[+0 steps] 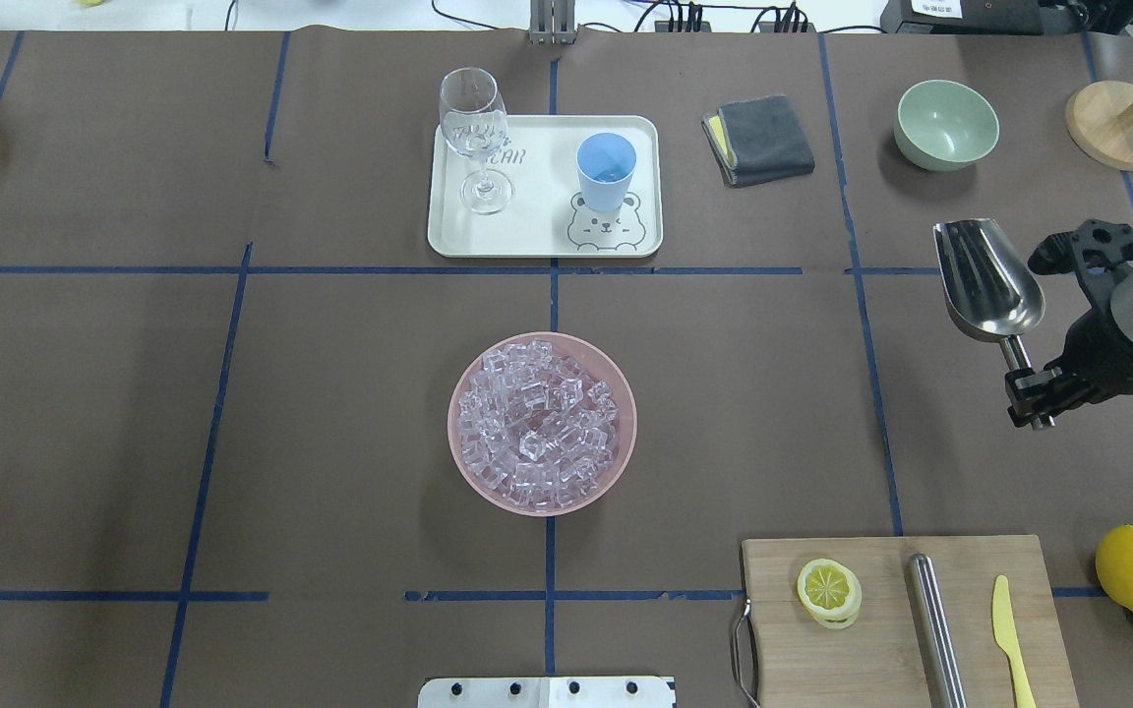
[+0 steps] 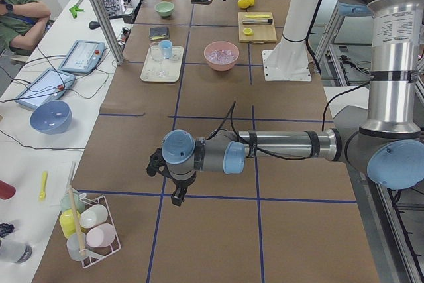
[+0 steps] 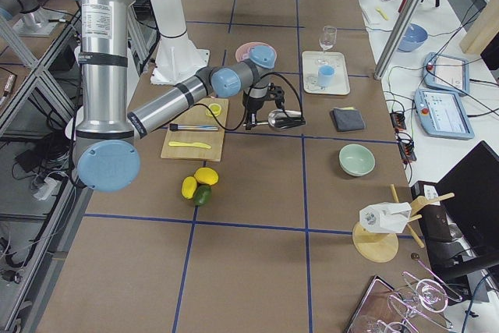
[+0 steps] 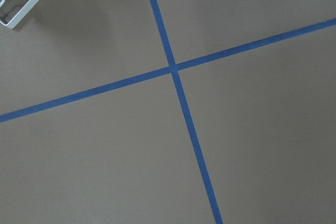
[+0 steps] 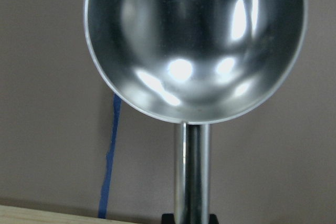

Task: Put ice in cup with scoop
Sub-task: 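Carry the scoop back and lower it to its spot on the table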

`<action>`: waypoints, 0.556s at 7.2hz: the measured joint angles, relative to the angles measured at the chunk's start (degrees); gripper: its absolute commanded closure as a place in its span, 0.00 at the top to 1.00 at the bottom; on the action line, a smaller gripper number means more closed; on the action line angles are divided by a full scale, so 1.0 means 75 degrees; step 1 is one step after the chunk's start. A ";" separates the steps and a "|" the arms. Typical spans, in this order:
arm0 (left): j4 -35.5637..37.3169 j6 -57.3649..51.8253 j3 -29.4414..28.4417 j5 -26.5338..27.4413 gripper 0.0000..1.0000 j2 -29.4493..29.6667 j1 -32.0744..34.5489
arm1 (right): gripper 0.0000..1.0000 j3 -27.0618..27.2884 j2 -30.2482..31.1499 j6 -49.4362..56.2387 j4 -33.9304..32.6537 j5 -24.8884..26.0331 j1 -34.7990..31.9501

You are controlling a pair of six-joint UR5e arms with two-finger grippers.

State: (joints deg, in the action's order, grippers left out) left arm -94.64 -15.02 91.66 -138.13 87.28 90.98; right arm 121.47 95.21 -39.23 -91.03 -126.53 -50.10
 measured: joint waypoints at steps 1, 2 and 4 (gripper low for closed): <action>-0.0001 -0.0001 0.0006 -0.0006 1.00 0.0002 0.0000 | 0.00 -0.0219 0.0301 -0.0968 0.1007 0.0026 0.0379; -0.0002 -0.0001 0.0014 -0.0015 1.00 0.0004 -0.0001 | 0.00 -0.0473 0.0418 -0.1800 0.1793 0.0107 0.0869; -0.0013 -0.0009 0.0012 -0.0021 1.00 0.0017 -0.0001 | 0.00 -0.0707 0.0495 -0.2390 0.2338 0.0198 0.1448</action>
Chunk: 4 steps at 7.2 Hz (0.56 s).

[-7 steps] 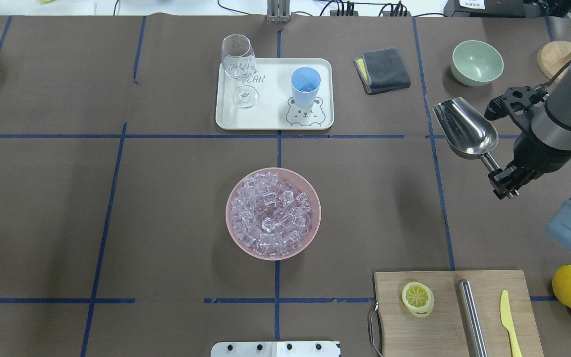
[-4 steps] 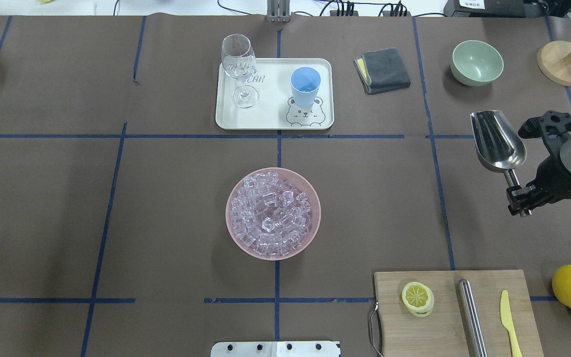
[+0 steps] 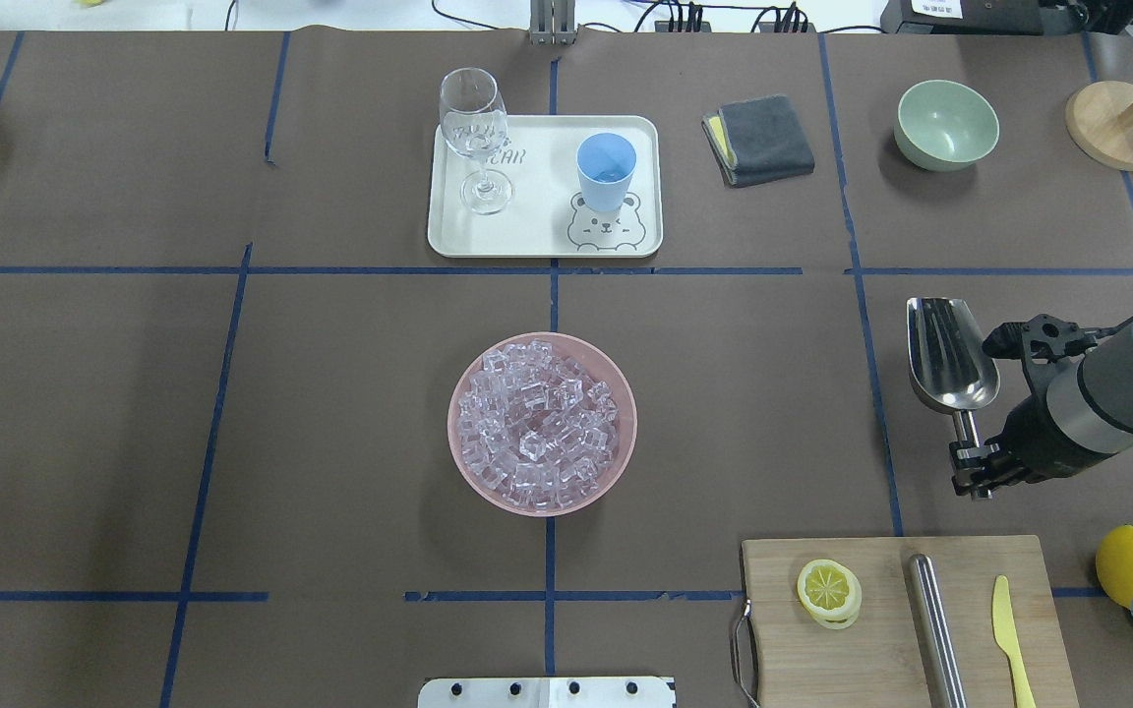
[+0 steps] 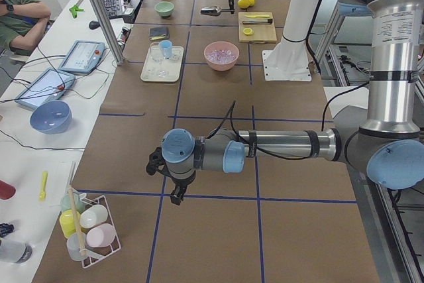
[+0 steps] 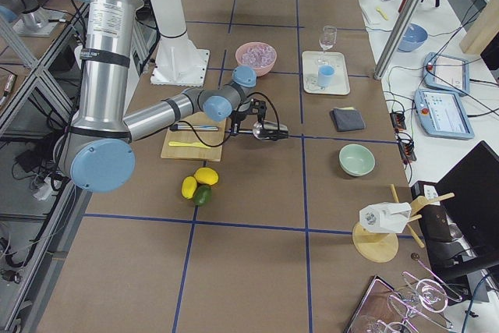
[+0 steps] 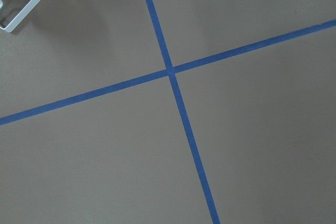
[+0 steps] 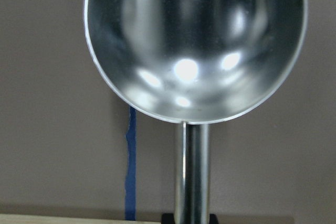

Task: Put ice in cup with scoop
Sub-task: 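Carry the scoop back and lower it to its spot on the table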

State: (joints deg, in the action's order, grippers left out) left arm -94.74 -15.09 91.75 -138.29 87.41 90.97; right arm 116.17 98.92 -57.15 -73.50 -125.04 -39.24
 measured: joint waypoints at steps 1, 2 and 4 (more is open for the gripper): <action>-0.0007 -0.0006 -0.0002 -0.0004 1.00 0.0000 0.0000 | 0.00 -0.0037 0.0011 -0.0061 0.0047 0.0006 0.0134; -0.0011 -0.0011 -0.0002 -0.0006 1.00 -0.0002 0.0000 | 0.00 -0.0085 0.0012 -0.0081 0.0061 0.0016 0.0243; -0.0013 -0.0015 -0.0007 -0.0007 1.00 -0.0006 0.0000 | 0.00 -0.0192 0.0008 -0.0083 0.0065 0.0034 0.0395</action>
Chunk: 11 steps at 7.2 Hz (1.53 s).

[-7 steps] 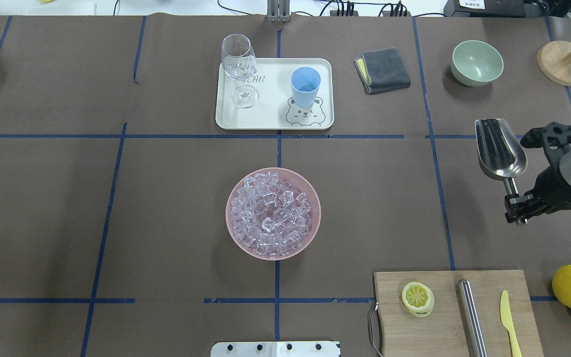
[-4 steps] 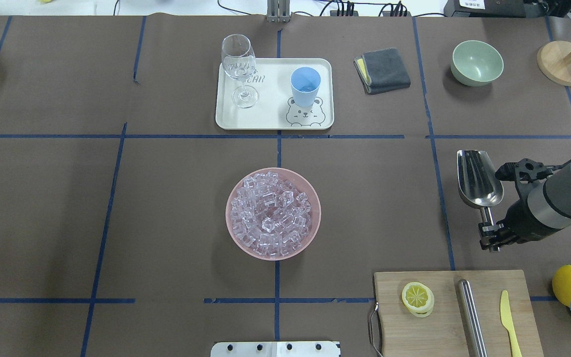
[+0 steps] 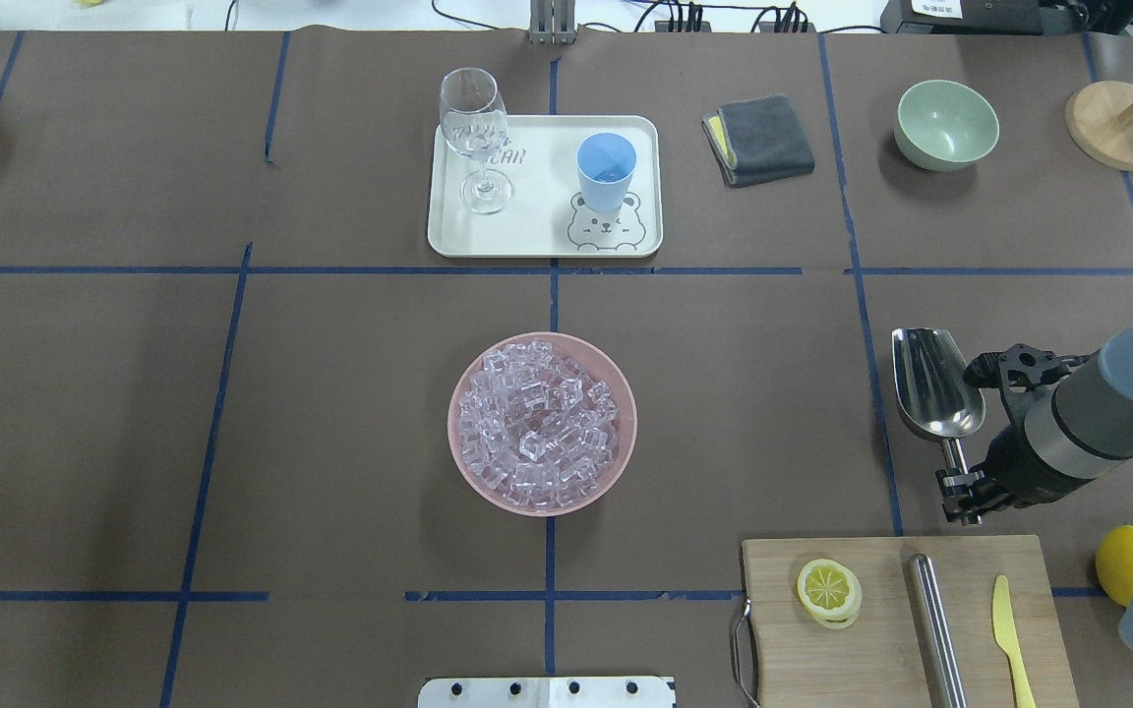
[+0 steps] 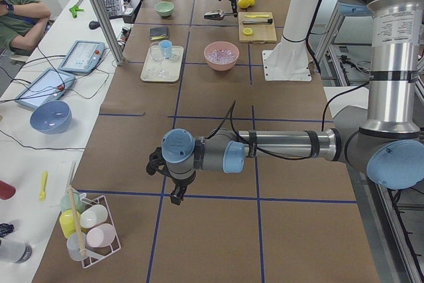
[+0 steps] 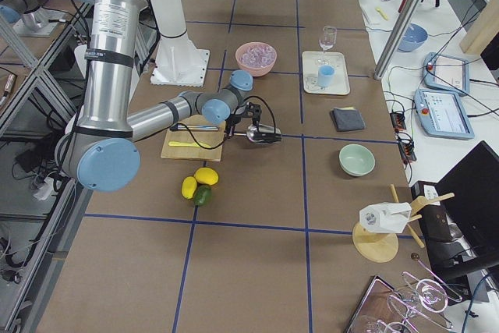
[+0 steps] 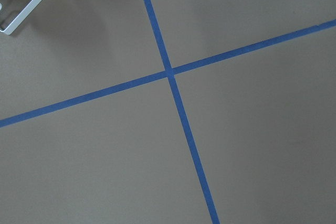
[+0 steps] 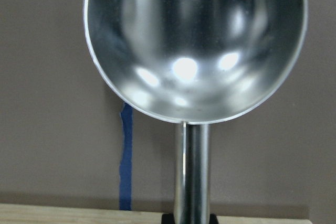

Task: Put ice in cup with scoop
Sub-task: 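Carry the scoop back and lower it to its spot on the table, then open the right gripper and release the scoop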

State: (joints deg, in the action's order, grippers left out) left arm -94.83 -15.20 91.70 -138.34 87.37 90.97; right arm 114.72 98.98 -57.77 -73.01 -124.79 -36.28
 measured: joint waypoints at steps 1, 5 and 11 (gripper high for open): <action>0.0000 0.0000 -0.0003 0.0000 1.00 0.0000 0.0000 | 0.61 -0.0021 -0.0005 0.0002 -0.0002 0.0000 0.0051; 0.0000 -0.0001 0.0009 0.0000 1.00 -0.0001 0.0000 | 1.00 -0.0094 -0.0045 -0.0008 0.0008 0.0104 0.0112; 0.0000 -0.0012 -0.0010 0.0007 1.00 -0.0010 -0.0001 | 1.00 0.0082 -0.0026 0.2150 -0.0138 -0.0002 -0.1890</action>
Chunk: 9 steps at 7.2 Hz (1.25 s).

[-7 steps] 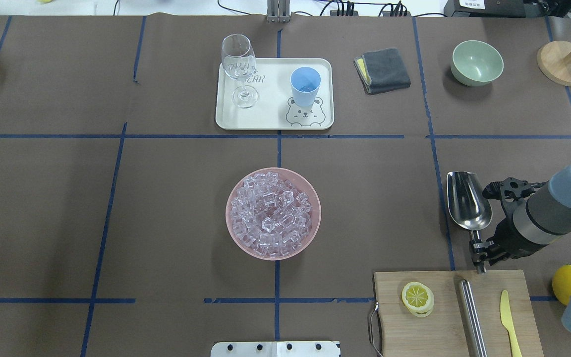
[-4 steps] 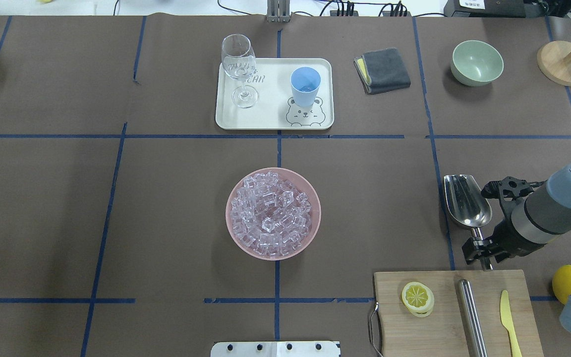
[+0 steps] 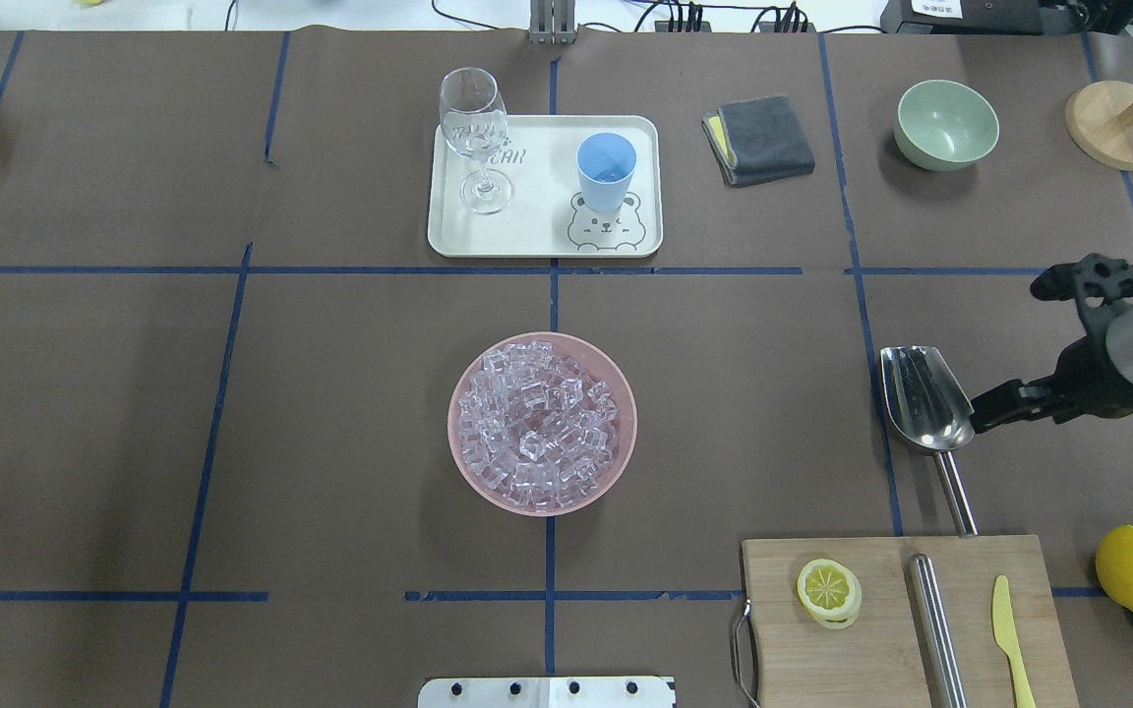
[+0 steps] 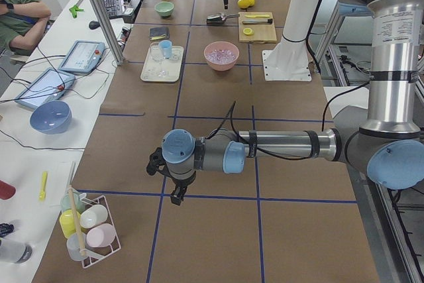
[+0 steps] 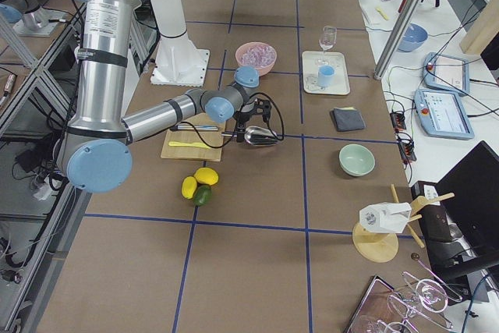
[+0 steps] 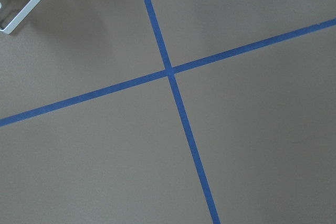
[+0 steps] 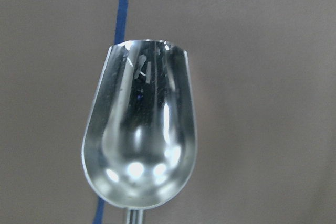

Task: Put ice in cup with scoop

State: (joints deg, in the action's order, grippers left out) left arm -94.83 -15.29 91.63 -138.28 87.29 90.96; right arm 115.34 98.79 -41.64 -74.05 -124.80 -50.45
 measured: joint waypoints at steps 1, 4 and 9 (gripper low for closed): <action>0.0000 0.0000 -0.0019 0.0002 1.00 -0.0001 0.0000 | 1.00 -0.0103 0.0056 0.1051 -0.0278 -0.0035 -0.0649; 0.0031 0.0040 -0.0070 0.0044 1.00 0.0002 -0.0005 | 1.00 -0.0569 0.0431 0.4656 -0.1297 -0.0413 -0.3155; 0.0045 0.0035 -0.0027 0.0087 1.00 0.0072 0.0025 | 1.00 -0.1017 0.0595 0.6069 -0.2425 -0.0817 -0.4884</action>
State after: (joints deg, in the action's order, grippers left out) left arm -94.50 -15.03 91.43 -137.63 87.83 91.15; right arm 107.71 103.25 3.87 -92.24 -130.93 -87.08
